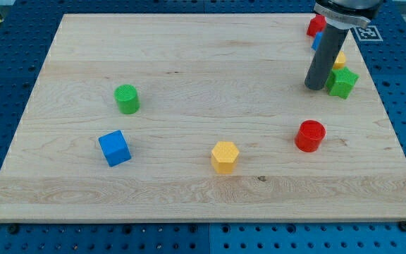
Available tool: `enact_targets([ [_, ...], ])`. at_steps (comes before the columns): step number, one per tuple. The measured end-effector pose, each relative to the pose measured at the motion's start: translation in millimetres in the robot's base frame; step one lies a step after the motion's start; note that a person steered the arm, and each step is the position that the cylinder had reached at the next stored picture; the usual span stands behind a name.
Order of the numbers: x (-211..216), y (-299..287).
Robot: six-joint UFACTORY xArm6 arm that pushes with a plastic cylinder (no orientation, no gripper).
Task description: Push the red circle towards center right
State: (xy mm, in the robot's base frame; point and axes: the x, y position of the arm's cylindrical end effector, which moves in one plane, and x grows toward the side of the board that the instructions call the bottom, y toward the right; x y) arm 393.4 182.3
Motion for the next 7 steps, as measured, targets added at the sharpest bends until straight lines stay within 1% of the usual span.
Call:
enact_targets([
  [1, -15, -61],
  [2, -5, -124],
  [3, 60, -125],
  [4, 114, -125],
  [5, 114, -125],
  [7, 118, -39],
])
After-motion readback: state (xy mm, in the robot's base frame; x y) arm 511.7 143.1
